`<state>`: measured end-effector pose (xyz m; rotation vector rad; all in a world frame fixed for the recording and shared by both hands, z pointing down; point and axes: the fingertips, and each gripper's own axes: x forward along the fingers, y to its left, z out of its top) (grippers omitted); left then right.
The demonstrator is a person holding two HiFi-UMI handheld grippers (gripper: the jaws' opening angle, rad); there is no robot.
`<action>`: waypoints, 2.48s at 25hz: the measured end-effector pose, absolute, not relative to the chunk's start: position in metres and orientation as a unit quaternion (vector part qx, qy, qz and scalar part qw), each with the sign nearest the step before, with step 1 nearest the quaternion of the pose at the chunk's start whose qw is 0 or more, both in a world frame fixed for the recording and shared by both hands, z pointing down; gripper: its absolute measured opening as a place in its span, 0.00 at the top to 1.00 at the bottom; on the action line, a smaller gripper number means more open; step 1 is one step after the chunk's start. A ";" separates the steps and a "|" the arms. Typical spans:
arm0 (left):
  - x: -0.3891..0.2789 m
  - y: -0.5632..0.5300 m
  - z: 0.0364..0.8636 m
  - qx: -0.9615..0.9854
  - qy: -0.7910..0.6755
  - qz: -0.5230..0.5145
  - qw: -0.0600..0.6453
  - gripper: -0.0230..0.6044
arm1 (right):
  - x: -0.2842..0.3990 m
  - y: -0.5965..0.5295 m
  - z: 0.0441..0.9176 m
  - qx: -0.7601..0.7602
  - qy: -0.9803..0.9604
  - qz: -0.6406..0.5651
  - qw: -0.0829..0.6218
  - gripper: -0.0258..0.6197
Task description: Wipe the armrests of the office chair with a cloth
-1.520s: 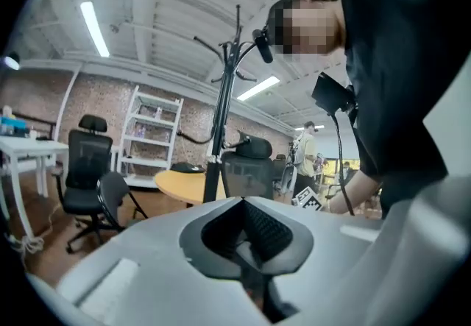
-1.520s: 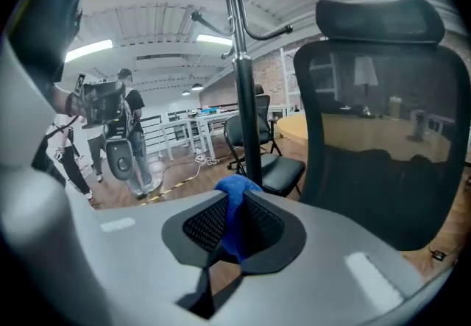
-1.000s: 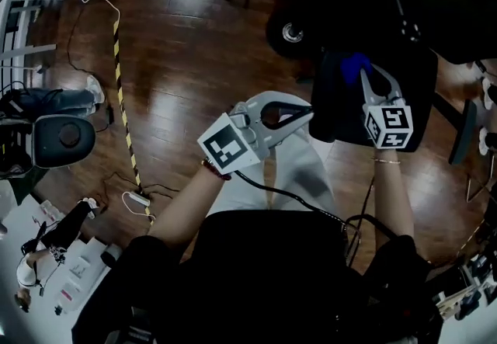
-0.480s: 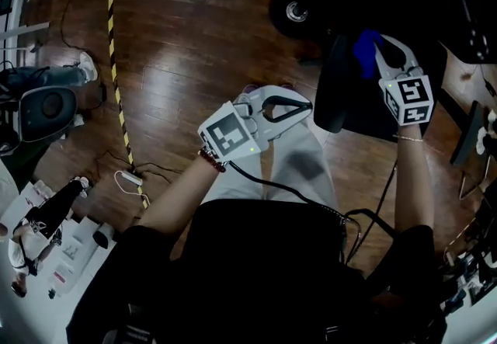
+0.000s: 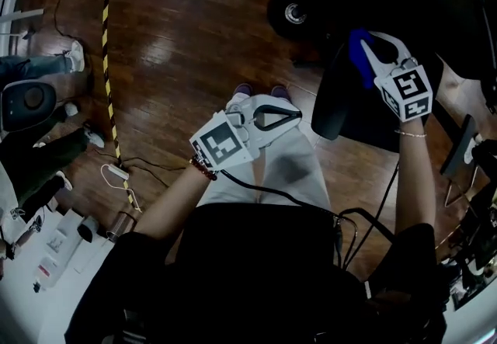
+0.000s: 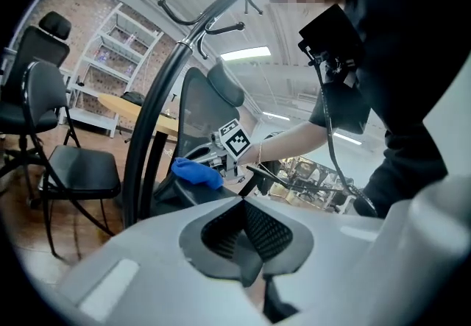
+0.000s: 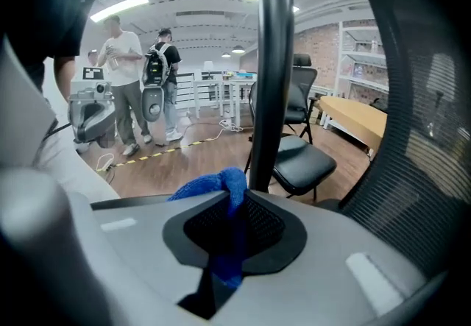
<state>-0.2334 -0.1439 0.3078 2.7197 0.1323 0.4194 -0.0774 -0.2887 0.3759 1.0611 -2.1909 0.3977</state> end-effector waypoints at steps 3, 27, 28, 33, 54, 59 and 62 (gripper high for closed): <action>-0.242 -0.149 0.306 0.970 0.032 0.130 0.203 0.95 | -0.096 -0.293 0.375 0.376 -0.849 0.136 0.347 0.91; -0.275 -0.161 0.297 0.971 -0.007 0.127 0.204 0.95 | -0.226 -0.167 0.381 0.194 -0.871 0.026 0.451 0.91; -0.277 -0.161 0.295 0.970 -0.011 0.124 0.207 0.95 | -0.233 -0.154 0.381 0.186 -0.874 0.028 0.448 0.91; -0.277 -0.156 0.286 0.968 -0.025 0.105 0.225 0.95 | -0.255 -0.091 0.382 0.146 -0.878 0.016 0.456 0.91; -0.233 -0.131 0.285 0.966 0.048 0.123 0.222 0.95 | -0.208 -0.004 0.392 0.164 -0.854 0.073 0.487 0.90; -0.238 -0.138 0.277 0.968 0.031 0.108 0.224 0.95 | -0.160 -0.005 0.402 0.208 -0.818 0.109 0.525 0.90; -0.244 -0.143 0.277 0.968 0.012 0.099 0.232 0.95 | -0.131 -0.038 0.394 0.282 -0.810 0.135 0.496 0.90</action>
